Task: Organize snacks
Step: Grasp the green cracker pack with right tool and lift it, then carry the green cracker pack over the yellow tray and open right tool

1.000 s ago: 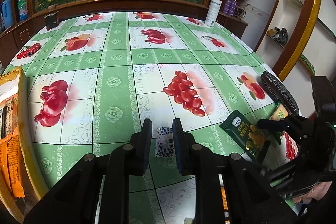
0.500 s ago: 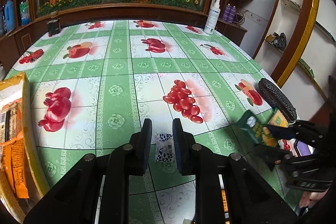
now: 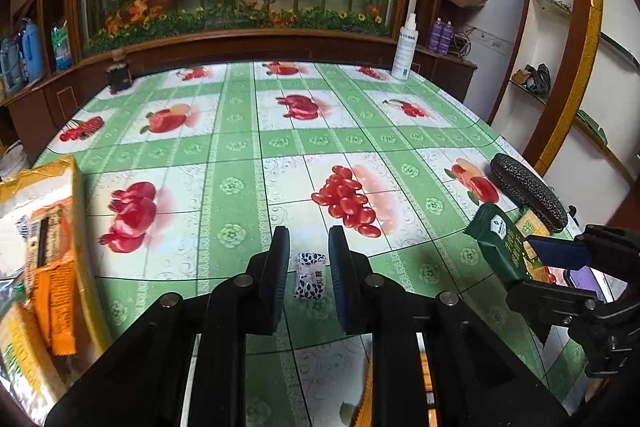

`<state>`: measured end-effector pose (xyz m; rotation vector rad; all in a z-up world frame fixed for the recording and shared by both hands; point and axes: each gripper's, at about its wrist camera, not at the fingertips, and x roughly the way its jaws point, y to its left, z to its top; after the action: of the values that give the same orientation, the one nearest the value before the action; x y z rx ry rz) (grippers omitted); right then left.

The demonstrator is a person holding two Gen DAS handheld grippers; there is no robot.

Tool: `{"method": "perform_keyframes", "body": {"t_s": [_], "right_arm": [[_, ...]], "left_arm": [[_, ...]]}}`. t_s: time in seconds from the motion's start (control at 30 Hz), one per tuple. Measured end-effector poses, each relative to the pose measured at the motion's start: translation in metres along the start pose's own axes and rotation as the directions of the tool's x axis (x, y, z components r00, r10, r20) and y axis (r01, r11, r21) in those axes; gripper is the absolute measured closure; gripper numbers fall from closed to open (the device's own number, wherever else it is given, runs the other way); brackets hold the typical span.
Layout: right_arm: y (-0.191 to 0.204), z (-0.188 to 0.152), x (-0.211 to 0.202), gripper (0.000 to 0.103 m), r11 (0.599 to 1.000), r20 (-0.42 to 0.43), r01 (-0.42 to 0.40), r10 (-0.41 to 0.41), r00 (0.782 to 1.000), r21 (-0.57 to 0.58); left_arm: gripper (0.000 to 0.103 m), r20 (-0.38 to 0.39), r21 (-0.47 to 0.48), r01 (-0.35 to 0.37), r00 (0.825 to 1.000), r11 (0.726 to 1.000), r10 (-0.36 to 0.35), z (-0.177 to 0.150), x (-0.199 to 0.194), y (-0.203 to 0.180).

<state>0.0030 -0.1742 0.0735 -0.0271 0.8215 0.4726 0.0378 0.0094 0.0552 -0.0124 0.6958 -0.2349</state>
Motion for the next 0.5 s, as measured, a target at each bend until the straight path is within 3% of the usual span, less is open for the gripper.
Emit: {"method": "perform_keyframes", "body": {"t_s": [0.33, 0.5], "right_arm": [[0.03, 0.005, -0.008, 0.058, 0.997, 0.018, -0.067, 0.068, 0.998, -0.022], [0.054, 0.01, -0.001, 0.058, 0.991, 0.001, -0.131, 0.131, 0.991, -0.04]], "left_arm": [[0.086, 0.047, -0.043, -0.019, 0.999, 0.999, 0.021, -0.008, -0.042, 0.02], [0.086, 0.062, -0.103, -0.047, 0.997, 0.994, 0.053, -0.014, -0.064, 0.05]]}}
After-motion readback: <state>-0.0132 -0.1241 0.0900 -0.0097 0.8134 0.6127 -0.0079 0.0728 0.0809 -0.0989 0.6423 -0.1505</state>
